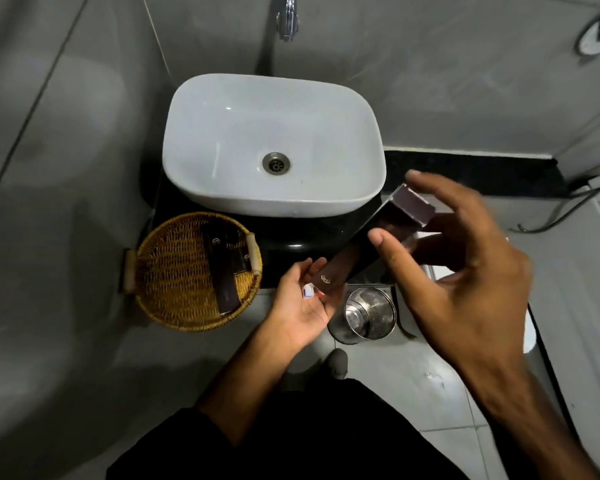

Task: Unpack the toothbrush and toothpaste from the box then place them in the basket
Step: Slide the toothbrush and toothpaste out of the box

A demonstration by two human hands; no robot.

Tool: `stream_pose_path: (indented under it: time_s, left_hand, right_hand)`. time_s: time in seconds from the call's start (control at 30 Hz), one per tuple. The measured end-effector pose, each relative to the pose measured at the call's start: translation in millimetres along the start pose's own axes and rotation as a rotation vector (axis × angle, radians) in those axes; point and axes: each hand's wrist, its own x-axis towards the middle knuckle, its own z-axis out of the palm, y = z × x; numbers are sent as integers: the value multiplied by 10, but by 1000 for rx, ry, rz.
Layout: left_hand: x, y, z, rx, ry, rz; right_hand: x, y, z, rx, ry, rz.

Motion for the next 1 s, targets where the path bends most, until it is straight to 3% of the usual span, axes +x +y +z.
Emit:
stream_pose_path:
  time_s: [0.23, 0.37, 0.43, 0.5, 0.57, 0.67, 0.77, 0.83, 1.0]
  left_hand:
    - [-147, 87, -136, 50, 67, -68]
    - [-168, 130, -313, 79, 128, -97]
    - [-189, 159, -393, 92, 153, -68]
    - [-226, 196, -444, 118, 181, -16]
    - [-238, 222, -470, 190, 233, 47]
    - [-213, 201, -446, 365, 309, 165]
    - [-183, 132, -379, 518, 336, 278]
    - [-166, 82, -355, 641, 344, 327]
    - [-92, 8, -403, 967, 273, 432]
  right_hand:
    - [-17, -126, -24, 88, 84, -41]
    - [-50, -56, -99, 310, 221, 77]
    - [-119, -19, -123, 485, 290, 238]
    - [-249, 10, -124, 753, 318, 512]
    - [-427, 43, -71, 1052, 205, 836]
    - [-720, 78, 100, 1214, -51, 1127]
    - [-990, 127, 346, 1259, -229, 1254]
    - [-1092, 223, 418, 1272, -252, 1236]
    - [-1165, 701, 424, 793, -63, 1031]
